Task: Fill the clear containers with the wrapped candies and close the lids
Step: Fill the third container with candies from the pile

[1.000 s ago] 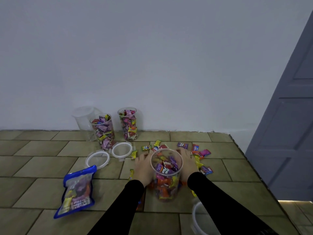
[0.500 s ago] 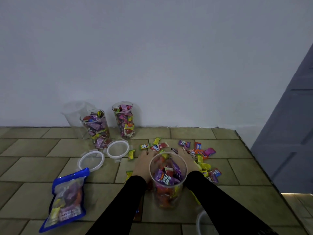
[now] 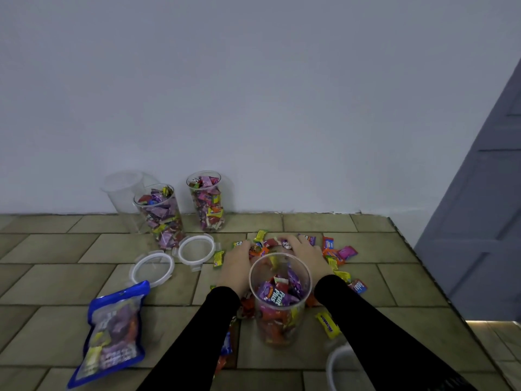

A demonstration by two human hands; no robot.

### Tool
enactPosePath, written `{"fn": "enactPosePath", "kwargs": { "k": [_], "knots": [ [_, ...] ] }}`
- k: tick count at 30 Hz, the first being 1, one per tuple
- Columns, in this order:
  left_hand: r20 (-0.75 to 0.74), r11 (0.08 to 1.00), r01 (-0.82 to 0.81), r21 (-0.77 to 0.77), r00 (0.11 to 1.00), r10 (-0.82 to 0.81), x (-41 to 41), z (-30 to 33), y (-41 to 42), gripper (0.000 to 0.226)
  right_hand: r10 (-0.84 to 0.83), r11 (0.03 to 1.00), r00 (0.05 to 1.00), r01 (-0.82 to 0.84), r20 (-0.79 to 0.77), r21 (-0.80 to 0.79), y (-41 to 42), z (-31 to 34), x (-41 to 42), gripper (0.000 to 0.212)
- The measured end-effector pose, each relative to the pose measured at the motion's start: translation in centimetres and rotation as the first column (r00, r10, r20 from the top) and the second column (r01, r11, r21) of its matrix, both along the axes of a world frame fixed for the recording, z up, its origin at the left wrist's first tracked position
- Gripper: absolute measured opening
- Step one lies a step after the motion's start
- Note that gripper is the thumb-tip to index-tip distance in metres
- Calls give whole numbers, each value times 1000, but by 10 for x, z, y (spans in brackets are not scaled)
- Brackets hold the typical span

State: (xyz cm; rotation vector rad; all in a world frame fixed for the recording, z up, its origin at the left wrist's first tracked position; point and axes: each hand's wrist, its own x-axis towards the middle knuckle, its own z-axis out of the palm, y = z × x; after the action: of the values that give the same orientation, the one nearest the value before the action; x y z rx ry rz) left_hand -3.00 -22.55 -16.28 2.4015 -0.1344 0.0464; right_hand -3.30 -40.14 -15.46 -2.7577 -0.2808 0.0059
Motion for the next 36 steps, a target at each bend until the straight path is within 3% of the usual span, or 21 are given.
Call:
{"fn": "enactPosePath", "kwargs": {
  "k": [4, 8, 12, 18, 25, 29, 36],
  "knots": [
    [45, 998, -8, -66, 999, 11, -6, 8, 1, 23, -79, 952, 995, 59, 58, 299, 2, 16, -6, 29],
    [74, 986, -5, -164, 997, 17, -13, 24, 0, 9, -94, 893, 988, 28, 125, 450, 3, 30, -14, 28],
    [96, 972, -29, -234, 994, 53, -25, 48, -1, 26, -123, 823, 974, -8, 193, 568, 7, 49, -22, 27],
    [98, 852, -83, -517, 983, 155, -50, 84, 0, 37, -251, 590, 940, -41, 231, 806, 14, 82, -38, 24],
    [60, 640, -72, -765, 982, 182, -64, 108, -4, 24, -390, 339, 901, -52, 191, 939, 30, 114, -50, 19],
    [75, 605, -62, -794, 977, 198, -72, 115, -8, 34, -444, 201, 883, -66, 151, 977, 36, 126, -61, 22],
    [125, 579, -16, -815, 971, 202, -95, 109, -18, 15, -501, 40, 864, -32, 48, 999, 40, 122, -72, 19]
  ]
}}
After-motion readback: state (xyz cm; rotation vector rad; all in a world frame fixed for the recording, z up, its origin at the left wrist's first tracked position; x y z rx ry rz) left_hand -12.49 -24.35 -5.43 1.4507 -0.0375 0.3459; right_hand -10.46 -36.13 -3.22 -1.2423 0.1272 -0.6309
